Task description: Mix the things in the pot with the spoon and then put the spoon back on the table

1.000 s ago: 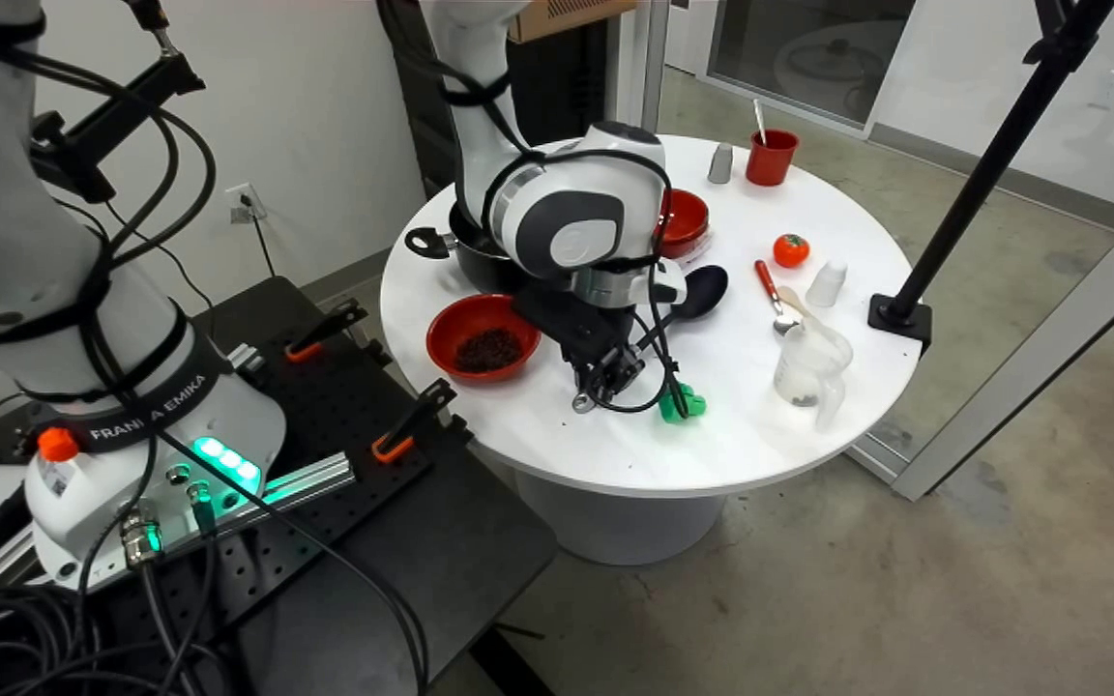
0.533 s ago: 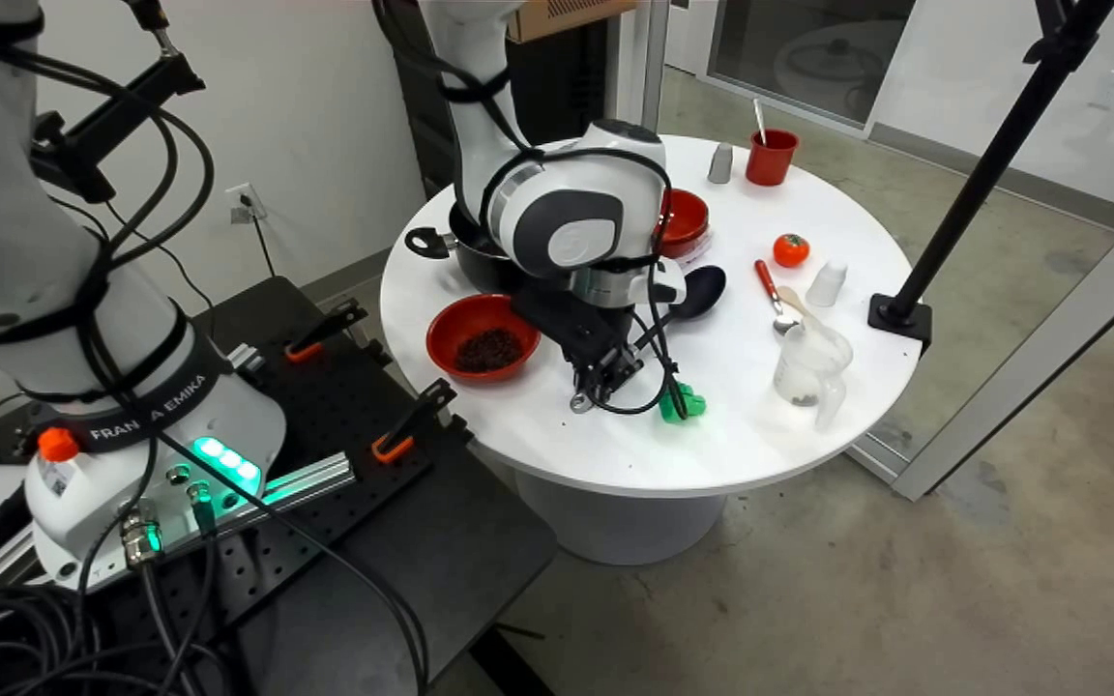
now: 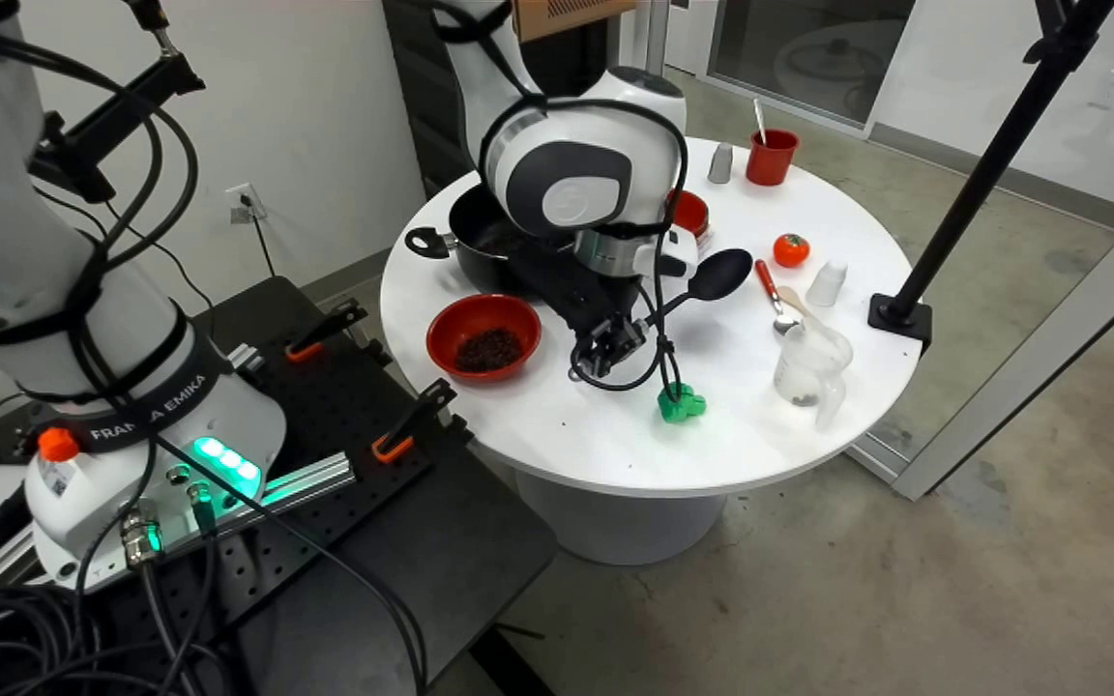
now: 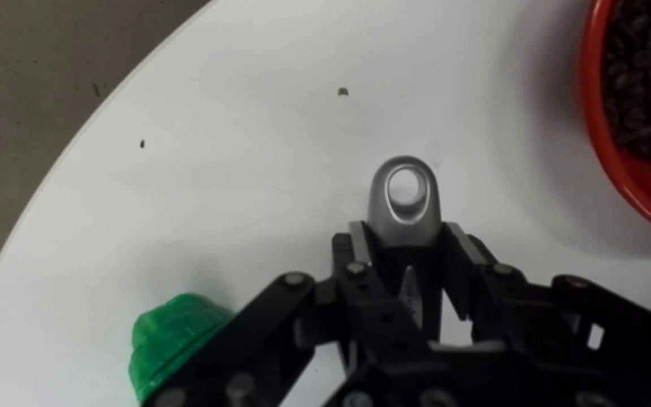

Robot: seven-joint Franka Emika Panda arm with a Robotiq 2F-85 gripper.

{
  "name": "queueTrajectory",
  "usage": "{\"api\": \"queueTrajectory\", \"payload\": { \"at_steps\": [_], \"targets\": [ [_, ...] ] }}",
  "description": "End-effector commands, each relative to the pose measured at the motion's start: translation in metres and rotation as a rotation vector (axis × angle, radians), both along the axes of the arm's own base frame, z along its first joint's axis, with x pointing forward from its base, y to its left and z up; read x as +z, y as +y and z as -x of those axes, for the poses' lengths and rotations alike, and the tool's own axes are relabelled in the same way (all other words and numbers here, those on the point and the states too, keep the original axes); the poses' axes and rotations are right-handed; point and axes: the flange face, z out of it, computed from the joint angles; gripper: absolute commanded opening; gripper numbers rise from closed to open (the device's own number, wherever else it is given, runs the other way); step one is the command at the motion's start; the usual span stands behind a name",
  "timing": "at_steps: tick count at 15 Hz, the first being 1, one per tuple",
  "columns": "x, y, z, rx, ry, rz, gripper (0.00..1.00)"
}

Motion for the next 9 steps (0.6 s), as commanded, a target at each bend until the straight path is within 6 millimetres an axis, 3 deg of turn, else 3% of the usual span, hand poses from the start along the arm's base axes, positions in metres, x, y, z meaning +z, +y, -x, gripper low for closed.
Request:
{"api": "queueTrajectory", "payload": {
  "at_steps": [1, 6, 9],
  "targets": [
    [0.034, 0.006, -0.005, -0.040, -0.014, -0.012, 0.08],
    [0.074, 0.008, -0.020, 0.029, -0.004, 0.007, 0.08],
    [0.114, 0.010, -0.031, 0.092, -0.021, 0.057, 0.08]
  ]
}}
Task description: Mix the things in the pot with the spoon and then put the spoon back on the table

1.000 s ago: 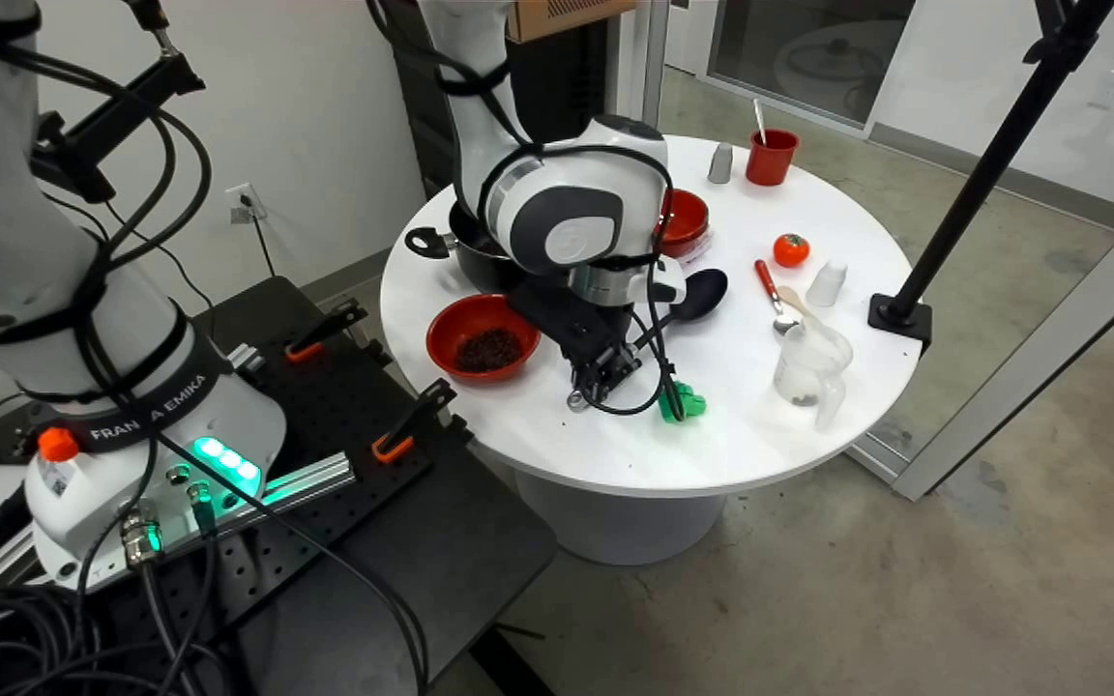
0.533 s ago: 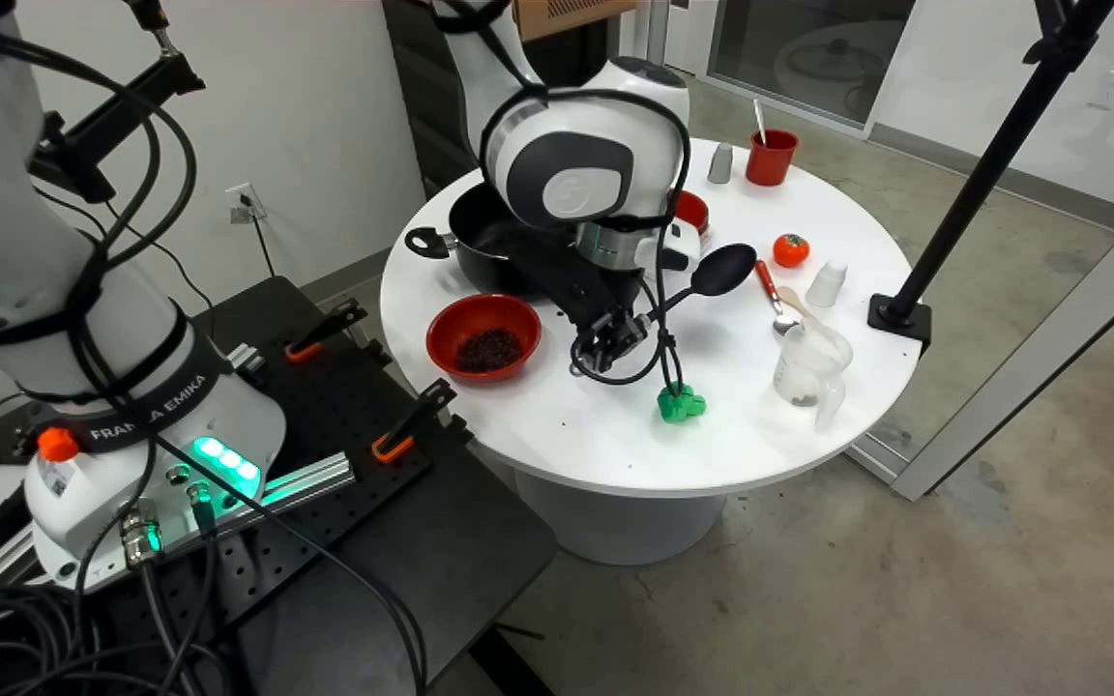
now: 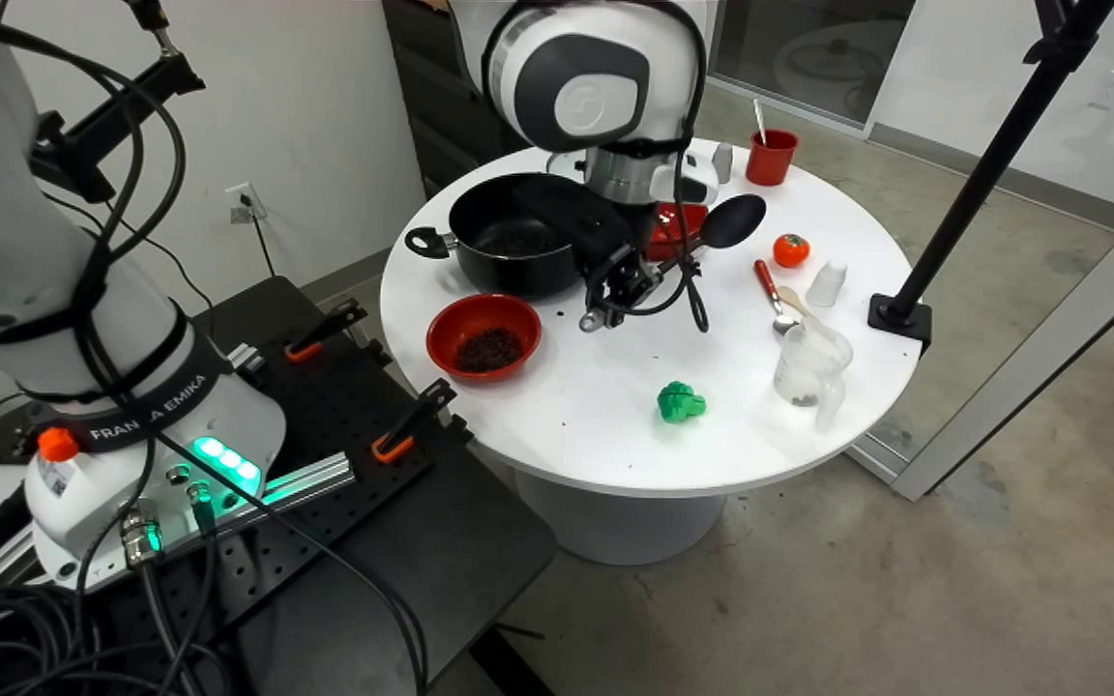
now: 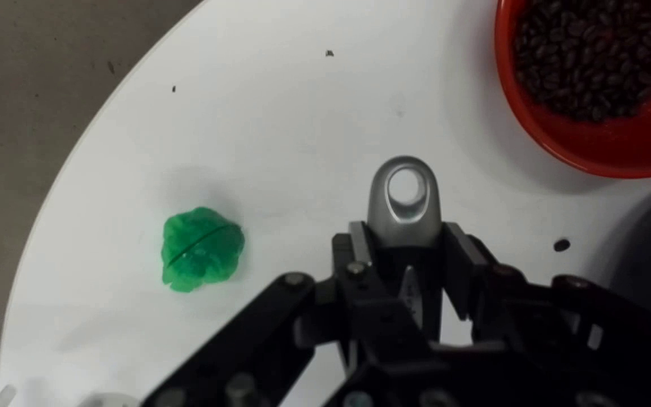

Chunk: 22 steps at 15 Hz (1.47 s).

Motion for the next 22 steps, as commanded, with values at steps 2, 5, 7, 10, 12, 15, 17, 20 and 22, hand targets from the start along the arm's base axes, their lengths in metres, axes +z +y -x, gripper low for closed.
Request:
{"api": "queueTrajectory", "payload": {
  "at_steps": [2, 5, 7, 10, 12, 15, 17, 20, 22],
  "targets": [
    [0.076, 0.004, -0.014, 0.108, -0.031, 0.085, 0.08],
    [0.123, 0.015, -0.022, 0.244, 0.000, 0.134, 0.08],
    [0.145, 0.028, -0.024, 0.342, 0.052, 0.163, 0.08],
    [0.159, 0.055, -0.023, 0.468, 0.144, 0.186, 0.08],
    [0.155, 0.077, -0.019, 0.547, 0.208, 0.210, 0.08],
    [0.141, 0.112, -0.011, 0.663, 0.303, 0.262, 0.08],
    [0.128, 0.137, -0.003, 0.745, 0.365, 0.302, 0.08],
    [0.100, 0.171, 0.010, 0.859, 0.470, 0.361, 0.08],
    [0.081, 0.193, 0.020, 0.927, 0.545, 0.410, 0.08]
  ]
}}
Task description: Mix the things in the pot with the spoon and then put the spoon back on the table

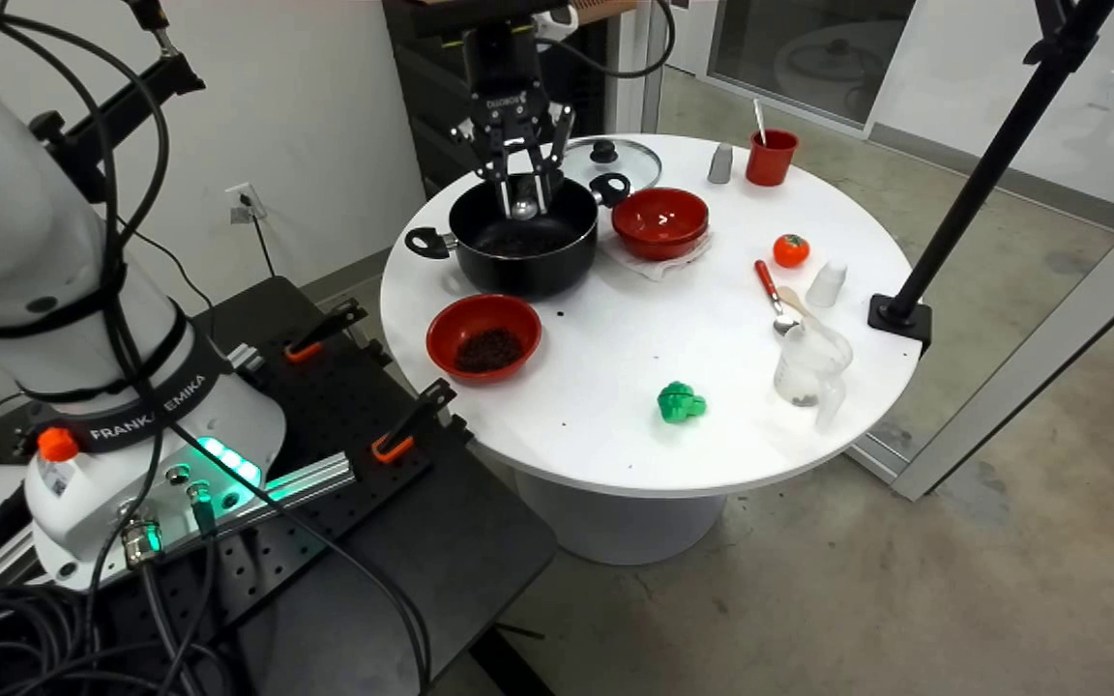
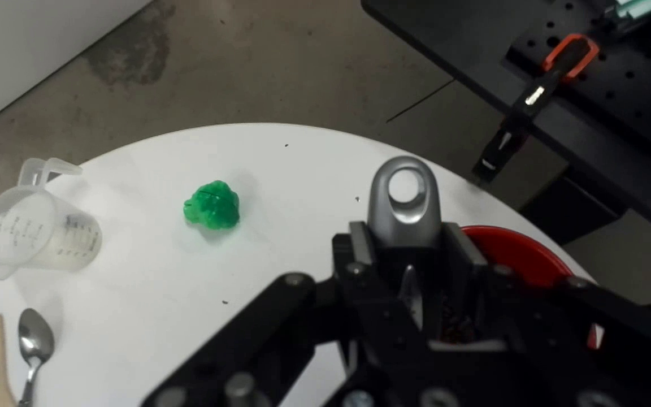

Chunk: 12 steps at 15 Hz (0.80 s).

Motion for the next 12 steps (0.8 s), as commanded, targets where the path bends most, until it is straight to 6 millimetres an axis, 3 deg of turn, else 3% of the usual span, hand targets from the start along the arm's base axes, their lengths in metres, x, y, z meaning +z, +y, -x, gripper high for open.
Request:
{"api": "queueTrajectory", "payload": {
  "at_steps": [1, 7, 12],
  "targets": [
    [-0.030, 0.034, 0.014, 0.109, 0.097, 0.122, 0.08],
    [-0.093, 0.076, 0.027, 0.139, 0.178, 0.314, 0.08],
    [-0.127, 0.098, 0.030, 0.053, 0.192, 0.464, 0.08]
  ]
}}
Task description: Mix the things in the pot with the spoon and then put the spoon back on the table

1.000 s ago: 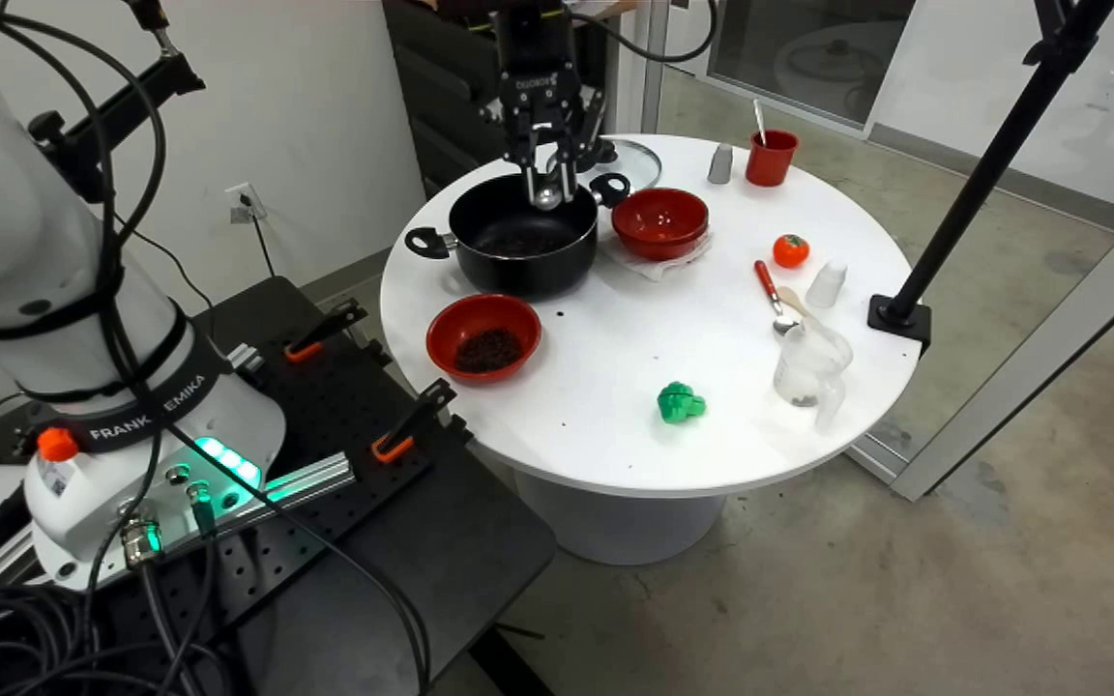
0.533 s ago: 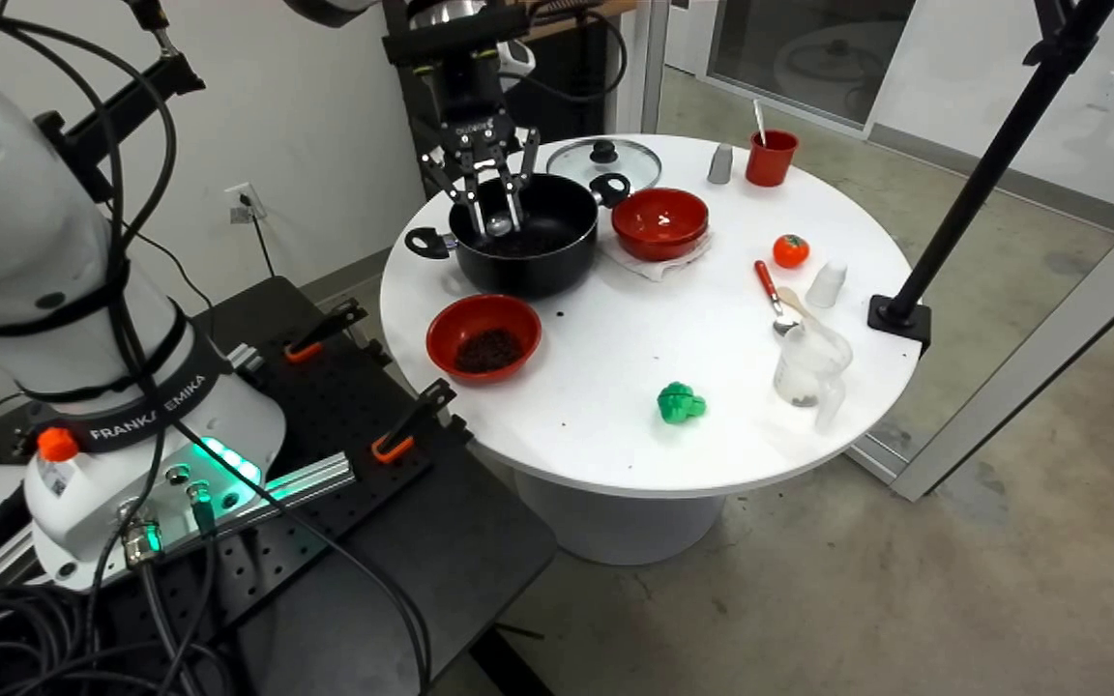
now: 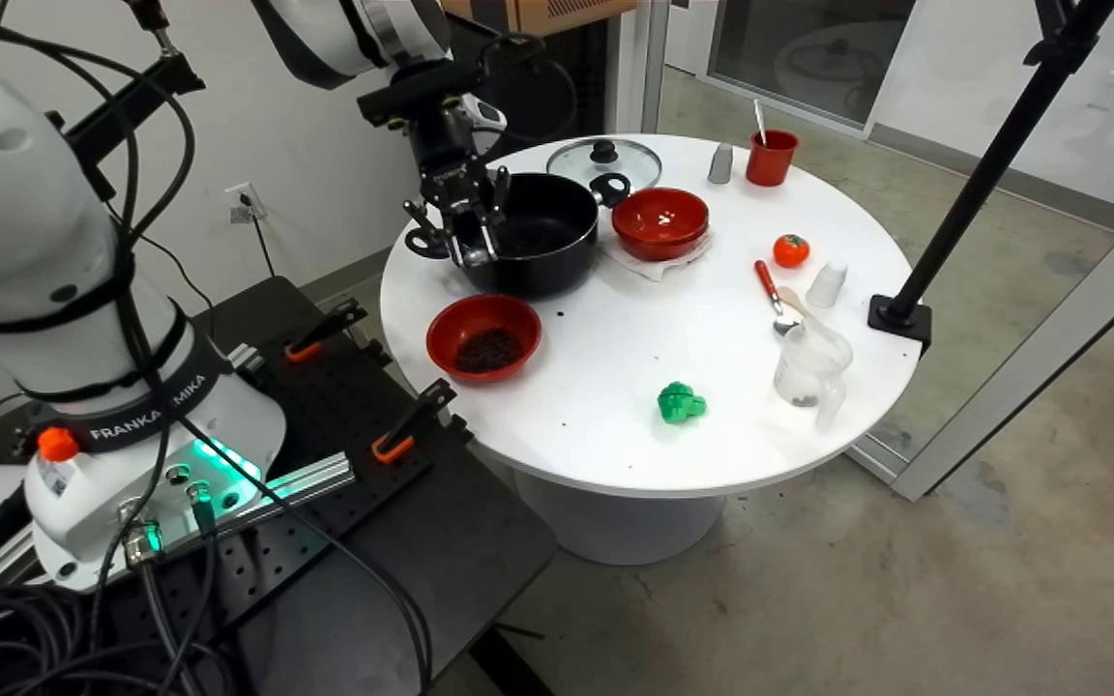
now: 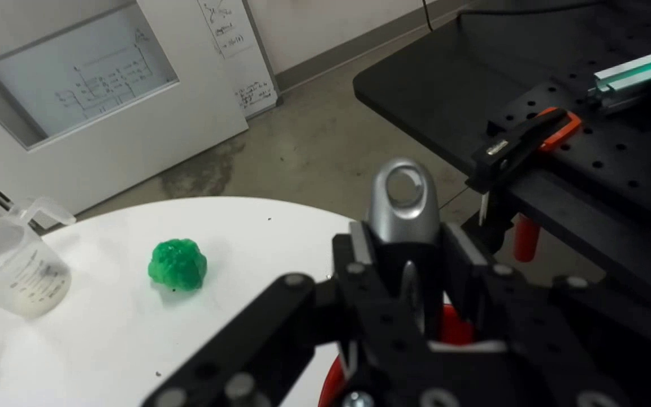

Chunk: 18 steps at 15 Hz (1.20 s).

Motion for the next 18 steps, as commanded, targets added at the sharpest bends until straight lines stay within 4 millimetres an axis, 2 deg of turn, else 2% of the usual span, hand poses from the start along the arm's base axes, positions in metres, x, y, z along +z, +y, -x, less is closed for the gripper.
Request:
{"api": "queueTrajectory", "payload": {
  "at_steps": [1, 13, 18],
  "targets": [
    [-0.020, 0.018, -0.004, -0.039, 0.001, 0.129, 0.08],
    [-0.067, 0.062, 0.012, -0.127, 0.059, 0.439, 0.08],
    [-0.078, 0.079, 0.007, -0.130, 0.013, 0.477, 0.08]
  ]
}}
